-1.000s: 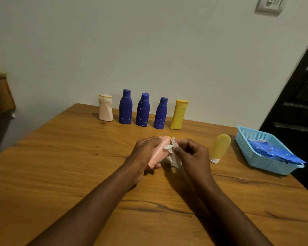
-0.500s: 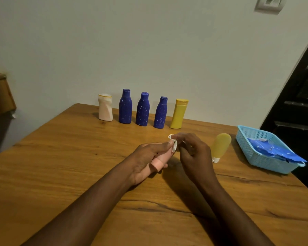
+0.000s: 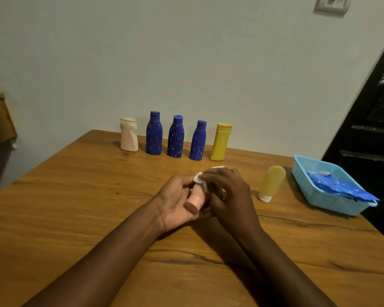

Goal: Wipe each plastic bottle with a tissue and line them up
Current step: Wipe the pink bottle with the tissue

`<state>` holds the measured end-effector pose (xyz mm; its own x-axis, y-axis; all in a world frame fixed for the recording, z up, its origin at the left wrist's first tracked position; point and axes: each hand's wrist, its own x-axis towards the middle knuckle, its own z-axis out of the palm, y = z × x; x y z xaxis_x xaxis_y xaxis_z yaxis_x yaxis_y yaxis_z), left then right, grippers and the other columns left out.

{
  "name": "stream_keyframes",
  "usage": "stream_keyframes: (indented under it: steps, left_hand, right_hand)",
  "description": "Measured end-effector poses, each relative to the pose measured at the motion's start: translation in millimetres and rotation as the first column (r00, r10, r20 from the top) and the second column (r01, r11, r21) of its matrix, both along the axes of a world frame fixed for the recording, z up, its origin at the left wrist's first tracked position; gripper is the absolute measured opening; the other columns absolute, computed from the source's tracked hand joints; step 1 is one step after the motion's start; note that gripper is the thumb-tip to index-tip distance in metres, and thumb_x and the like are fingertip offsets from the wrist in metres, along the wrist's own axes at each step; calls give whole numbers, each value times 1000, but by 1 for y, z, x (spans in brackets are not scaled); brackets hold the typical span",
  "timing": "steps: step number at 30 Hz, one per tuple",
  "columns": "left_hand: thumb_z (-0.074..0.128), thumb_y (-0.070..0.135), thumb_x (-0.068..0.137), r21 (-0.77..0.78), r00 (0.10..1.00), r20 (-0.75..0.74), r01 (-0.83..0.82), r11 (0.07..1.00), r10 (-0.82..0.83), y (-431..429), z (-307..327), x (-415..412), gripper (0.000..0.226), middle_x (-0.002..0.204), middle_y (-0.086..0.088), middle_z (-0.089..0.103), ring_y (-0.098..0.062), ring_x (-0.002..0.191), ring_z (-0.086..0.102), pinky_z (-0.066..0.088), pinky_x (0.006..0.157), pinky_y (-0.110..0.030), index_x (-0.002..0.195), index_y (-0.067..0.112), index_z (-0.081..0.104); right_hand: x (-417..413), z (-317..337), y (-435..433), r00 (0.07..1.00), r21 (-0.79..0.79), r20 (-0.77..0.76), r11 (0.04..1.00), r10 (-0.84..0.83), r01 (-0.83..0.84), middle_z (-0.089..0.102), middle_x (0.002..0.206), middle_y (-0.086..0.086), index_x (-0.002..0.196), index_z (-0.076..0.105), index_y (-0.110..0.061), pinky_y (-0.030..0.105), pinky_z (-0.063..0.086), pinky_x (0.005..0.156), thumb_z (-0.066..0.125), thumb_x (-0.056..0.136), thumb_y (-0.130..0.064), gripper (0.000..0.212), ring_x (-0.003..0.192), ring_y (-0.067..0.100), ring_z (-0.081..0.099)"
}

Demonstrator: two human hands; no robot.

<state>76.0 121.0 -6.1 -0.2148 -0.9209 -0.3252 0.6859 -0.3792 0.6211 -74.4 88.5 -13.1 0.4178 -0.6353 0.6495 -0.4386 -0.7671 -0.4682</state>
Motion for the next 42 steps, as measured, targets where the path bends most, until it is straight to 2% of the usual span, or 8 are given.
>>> stream_keyframes:
  steps: [5,10,13,17,19,28,38,42]
  left_hand:
    - [64,27,92,-4,996,92,-2,1000,3,1,2,-3,37,115,-15,69,-25,96,68,57,83,-42,125,10,65]
    - [75,20,87,-2,985,156,-79,997,79,-3,-1,-6,46,136,-20,59,-33,124,60,59,85,-43,131,14,63]
    - [74,16,88,11,978,159,-138,990,134,-5,-4,-4,48,134,-20,63,-35,125,62,57,95,-48,134,16,60]
    - [68,14,93,5,966,190,-178,984,174,-3,-2,-2,40,131,-20,63,-33,117,62,57,83,-46,132,19,60]
    - [65,11,94,14,965,180,-199,980,194,-3,0,-1,35,130,-20,63,-34,118,62,56,88,-49,128,18,60]
    - [69,10,94,29,950,168,-270,962,262,-6,0,8,50,128,-22,62,-34,111,67,61,80,-47,141,8,52]
    - [56,31,104,-63,943,262,-196,979,206,-6,0,-1,22,128,-18,64,-31,100,68,60,67,-44,126,32,59]
    - [46,28,107,-114,945,255,-183,976,207,-5,1,-3,27,130,-19,62,-28,92,65,55,67,-39,129,31,62]
  right_hand:
    - [-6,2,-8,998,-16,49,999,-38,39,64,113,-5,112,72,-18,30,51,89,66,84,-2,33,109,11,54]
    - [-13,1,-15,995,23,67,997,-69,67,62,113,-7,116,71,-18,40,55,90,62,86,-2,35,107,12,57]
    - [-10,-1,-11,999,47,19,998,-30,29,62,118,-4,121,70,-19,38,55,93,65,87,-5,37,112,11,56]
    - [-5,0,-7,999,61,-40,998,1,2,59,121,-6,126,68,-22,30,54,90,69,89,-7,41,111,6,54]
    - [-4,0,-6,999,59,-47,998,14,-12,60,118,-7,125,69,-22,27,54,87,68,89,-7,39,106,4,55]
    - [2,2,5,973,47,-213,996,84,-76,61,112,-5,114,74,-19,22,53,80,69,86,-9,30,96,6,57]
    - [-3,1,-4,996,0,-56,998,-67,67,61,108,-6,113,72,-18,25,55,79,71,85,-3,32,94,5,57]
    - [-6,-2,-12,996,2,38,996,-86,86,61,105,-5,109,71,-19,24,55,77,71,85,0,30,93,5,58]
